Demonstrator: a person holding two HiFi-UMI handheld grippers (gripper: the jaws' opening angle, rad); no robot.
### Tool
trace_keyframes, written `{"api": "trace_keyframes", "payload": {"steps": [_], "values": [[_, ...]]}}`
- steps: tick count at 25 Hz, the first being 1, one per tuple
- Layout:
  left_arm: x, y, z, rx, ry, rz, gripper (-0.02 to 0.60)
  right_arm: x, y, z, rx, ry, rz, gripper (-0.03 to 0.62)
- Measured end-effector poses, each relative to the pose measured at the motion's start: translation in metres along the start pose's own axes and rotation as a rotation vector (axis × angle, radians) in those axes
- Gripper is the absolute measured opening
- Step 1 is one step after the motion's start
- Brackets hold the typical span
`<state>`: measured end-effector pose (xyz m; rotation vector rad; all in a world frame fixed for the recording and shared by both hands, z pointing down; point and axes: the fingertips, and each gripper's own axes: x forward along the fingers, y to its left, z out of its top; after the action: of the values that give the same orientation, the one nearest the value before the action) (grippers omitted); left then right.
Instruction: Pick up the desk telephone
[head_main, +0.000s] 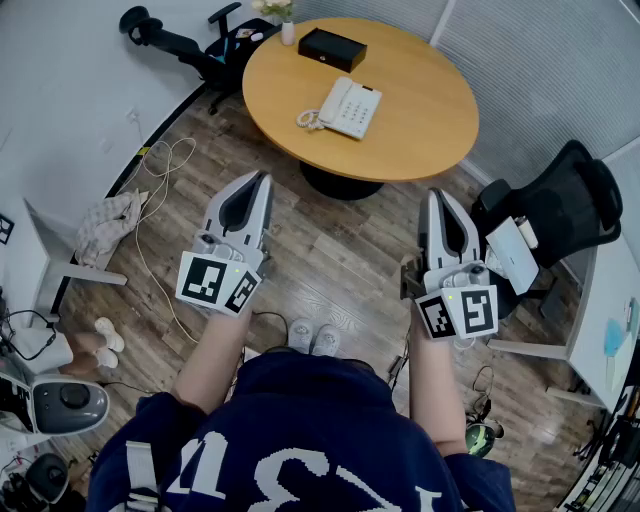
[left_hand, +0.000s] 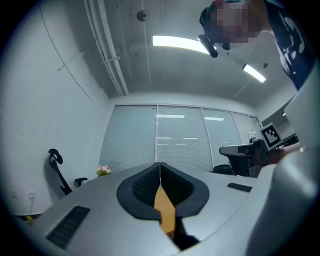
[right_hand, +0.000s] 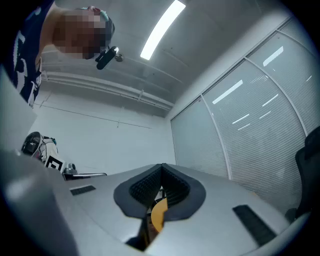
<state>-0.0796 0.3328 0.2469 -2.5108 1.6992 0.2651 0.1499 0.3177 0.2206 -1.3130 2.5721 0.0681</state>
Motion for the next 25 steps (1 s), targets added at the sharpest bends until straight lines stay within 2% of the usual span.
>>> {"api": "trace_keyframes", "payload": {"steps": [6,14,20,25], "values": [[0.003,-0.011,0.002,0.004,0.007,0.0,0.017,-0.006,0.0,0.009,-0.009,-0.009,0.02,0.025],[0.003,-0.018,0.002,0.008,-0.003,0.036,0.017,-0.011,-0.017,0.009,0.063,-0.025,0.037,0.026],[0.008,-0.012,-0.006,0.005,0.005,0.06,0.017,-0.006,-0.026,0.0,0.085,-0.009,0.036,0.026],[0.032,0.009,-0.02,0.003,0.007,0.063,0.017,0.022,-0.041,-0.015,0.099,0.006,0.023,0.027]]}}
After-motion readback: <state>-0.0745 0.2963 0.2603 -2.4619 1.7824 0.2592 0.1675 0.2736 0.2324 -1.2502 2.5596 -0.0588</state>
